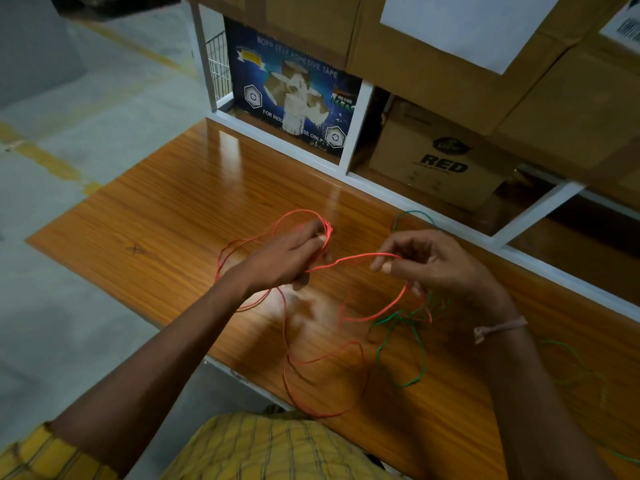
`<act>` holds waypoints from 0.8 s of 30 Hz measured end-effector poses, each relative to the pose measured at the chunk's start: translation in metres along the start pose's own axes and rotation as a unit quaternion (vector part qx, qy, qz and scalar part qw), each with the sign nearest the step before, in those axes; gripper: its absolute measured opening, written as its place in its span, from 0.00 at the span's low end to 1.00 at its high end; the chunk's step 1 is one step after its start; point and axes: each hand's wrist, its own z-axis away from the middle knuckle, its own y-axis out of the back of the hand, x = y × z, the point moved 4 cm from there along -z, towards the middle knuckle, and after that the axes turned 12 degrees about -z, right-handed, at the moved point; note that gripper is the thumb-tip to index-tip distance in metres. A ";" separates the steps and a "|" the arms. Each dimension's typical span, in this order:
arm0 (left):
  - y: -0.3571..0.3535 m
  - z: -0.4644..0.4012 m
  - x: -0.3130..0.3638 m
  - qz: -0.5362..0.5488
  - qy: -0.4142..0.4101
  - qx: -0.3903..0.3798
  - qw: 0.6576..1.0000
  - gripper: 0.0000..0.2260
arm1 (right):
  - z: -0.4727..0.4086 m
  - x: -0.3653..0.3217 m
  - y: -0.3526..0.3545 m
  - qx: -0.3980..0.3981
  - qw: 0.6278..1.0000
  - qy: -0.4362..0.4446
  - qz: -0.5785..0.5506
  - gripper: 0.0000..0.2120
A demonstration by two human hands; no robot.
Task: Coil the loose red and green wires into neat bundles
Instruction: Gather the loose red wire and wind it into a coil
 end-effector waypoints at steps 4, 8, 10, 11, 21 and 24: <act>0.001 0.010 0.005 0.140 0.015 -0.141 0.980 0.13 | -0.016 0.021 0.016 0.090 0.995 0.022 0.039 0.05; 0.001 0.024 0.013 0.273 -0.025 -0.303 0.913 0.21 | -0.032 0.034 0.015 0.122 0.991 0.045 0.041 0.05; 0.004 0.030 0.019 0.360 -0.066 -0.344 0.865 0.22 | -0.038 0.038 0.007 0.128 0.990 0.054 0.036 0.07; 0.006 0.033 0.024 0.400 -0.091 -0.355 0.840 0.22 | -0.041 0.041 0.002 0.132 0.989 0.048 0.037 0.08; 0.031 0.010 0.043 0.600 -0.134 -0.173 0.770 0.24 | -0.045 0.092 -0.052 0.124 0.982 0.033 0.139 0.13; 0.023 -0.001 0.042 0.628 -0.097 -0.092 0.767 0.21 | -0.046 0.095 -0.062 0.140 0.971 0.047 0.186 0.07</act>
